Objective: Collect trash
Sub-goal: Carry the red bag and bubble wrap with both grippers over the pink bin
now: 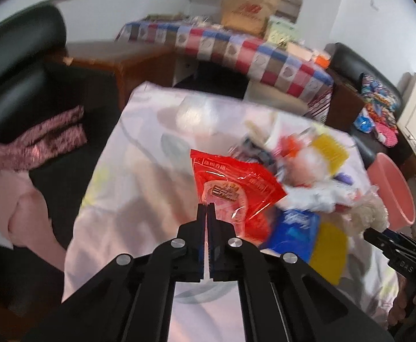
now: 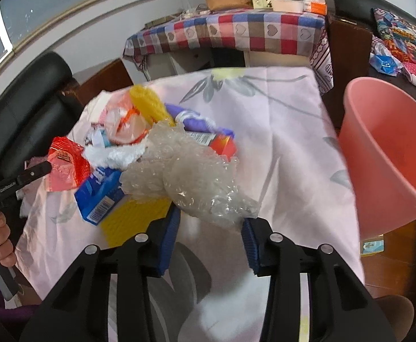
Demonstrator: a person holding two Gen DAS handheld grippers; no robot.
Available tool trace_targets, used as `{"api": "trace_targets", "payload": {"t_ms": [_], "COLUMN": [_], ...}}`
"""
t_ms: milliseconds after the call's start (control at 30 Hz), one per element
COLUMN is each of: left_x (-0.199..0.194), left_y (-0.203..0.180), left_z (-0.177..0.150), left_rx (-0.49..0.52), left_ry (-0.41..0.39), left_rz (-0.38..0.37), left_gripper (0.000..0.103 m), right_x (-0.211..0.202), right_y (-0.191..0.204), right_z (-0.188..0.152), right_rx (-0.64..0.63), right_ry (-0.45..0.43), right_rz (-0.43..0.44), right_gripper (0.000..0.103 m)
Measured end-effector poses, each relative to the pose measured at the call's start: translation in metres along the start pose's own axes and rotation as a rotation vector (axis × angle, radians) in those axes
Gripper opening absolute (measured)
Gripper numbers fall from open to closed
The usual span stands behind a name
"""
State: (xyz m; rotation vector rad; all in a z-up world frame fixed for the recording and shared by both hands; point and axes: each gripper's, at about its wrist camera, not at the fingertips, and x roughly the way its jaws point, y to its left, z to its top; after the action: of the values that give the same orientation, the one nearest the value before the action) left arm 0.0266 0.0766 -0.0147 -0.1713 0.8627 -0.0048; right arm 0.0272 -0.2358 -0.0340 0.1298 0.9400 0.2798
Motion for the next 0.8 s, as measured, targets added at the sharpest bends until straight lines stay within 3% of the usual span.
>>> {"api": "trace_targets", "payload": {"t_ms": [167,367,800], "left_x": [-0.022,-0.033,-0.019], "left_y": [-0.029,-0.090,-0.208], "left_z": [0.014,0.029,0.050], "left_rx": [0.055,0.168,0.343], "left_ry": [-0.054,-0.085,-0.089], "left_rz": [-0.047,-0.139,-0.240], "left_gripper": [0.001,0.001,0.001], "right_x": [-0.016,-0.034,-0.067], "right_y": [-0.008,-0.033,-0.091], "right_z": [0.007,0.013,0.025], "right_rx": [0.010,0.059,0.148], "right_ry": [-0.038,-0.080,-0.157], "right_rz": [-0.008,-0.045,-0.152], "right_gripper": [0.042,0.042,0.042]}}
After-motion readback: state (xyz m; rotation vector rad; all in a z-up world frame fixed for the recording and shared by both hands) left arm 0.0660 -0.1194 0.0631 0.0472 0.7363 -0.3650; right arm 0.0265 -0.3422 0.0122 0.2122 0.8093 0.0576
